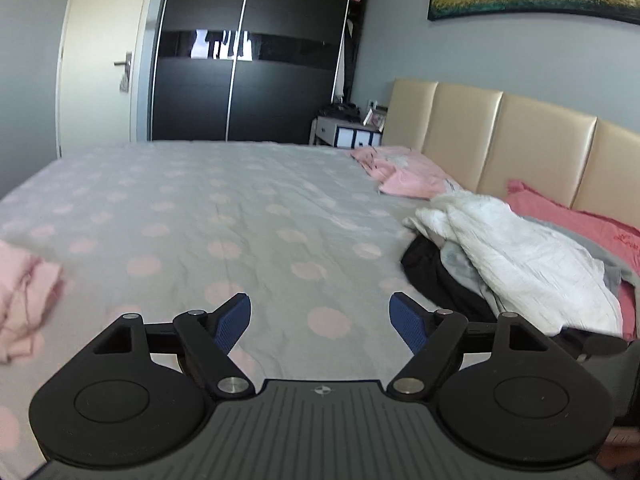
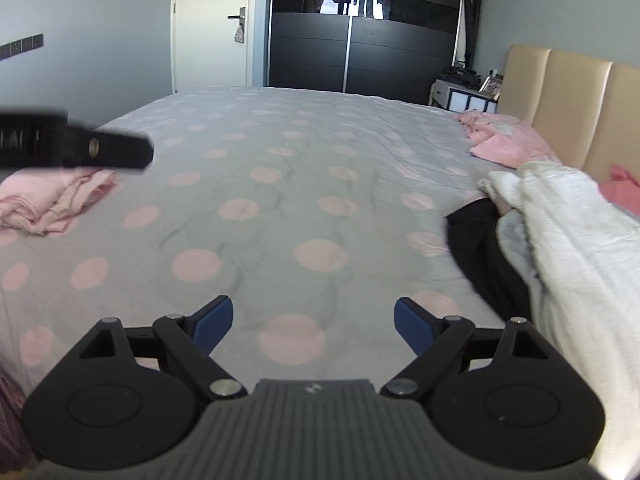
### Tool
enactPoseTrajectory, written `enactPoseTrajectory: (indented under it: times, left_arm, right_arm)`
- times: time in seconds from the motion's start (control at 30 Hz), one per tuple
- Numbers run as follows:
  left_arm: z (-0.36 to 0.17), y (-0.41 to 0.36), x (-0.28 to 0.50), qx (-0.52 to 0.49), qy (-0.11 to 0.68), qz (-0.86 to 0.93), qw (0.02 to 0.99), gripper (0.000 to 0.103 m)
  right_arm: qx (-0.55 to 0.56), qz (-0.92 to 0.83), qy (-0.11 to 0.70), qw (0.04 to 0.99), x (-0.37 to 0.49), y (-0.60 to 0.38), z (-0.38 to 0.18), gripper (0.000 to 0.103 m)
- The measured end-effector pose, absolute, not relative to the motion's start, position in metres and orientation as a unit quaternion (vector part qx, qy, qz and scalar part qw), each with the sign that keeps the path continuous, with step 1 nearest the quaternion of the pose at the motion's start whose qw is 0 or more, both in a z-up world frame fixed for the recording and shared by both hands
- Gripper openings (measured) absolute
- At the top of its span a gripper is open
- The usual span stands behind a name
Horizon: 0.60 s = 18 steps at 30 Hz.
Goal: Fold clothes
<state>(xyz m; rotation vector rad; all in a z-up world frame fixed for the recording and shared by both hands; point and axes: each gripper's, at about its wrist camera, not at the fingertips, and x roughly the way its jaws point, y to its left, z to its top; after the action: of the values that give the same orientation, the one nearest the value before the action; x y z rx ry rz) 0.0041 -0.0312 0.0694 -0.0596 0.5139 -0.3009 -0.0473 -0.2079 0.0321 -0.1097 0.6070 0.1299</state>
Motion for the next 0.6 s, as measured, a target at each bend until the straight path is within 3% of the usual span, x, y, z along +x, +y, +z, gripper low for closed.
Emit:
enactPoseTrajectory:
  times: [0.6]
  left_arm:
    - [0.017, -0.035, 0.018, -0.021, 0.268, -0.053, 0.962, 0.077]
  right_arm:
    - [0.015, 0.038, 0.22, 0.975, -0.026, -0.211, 0.014, 0.094]
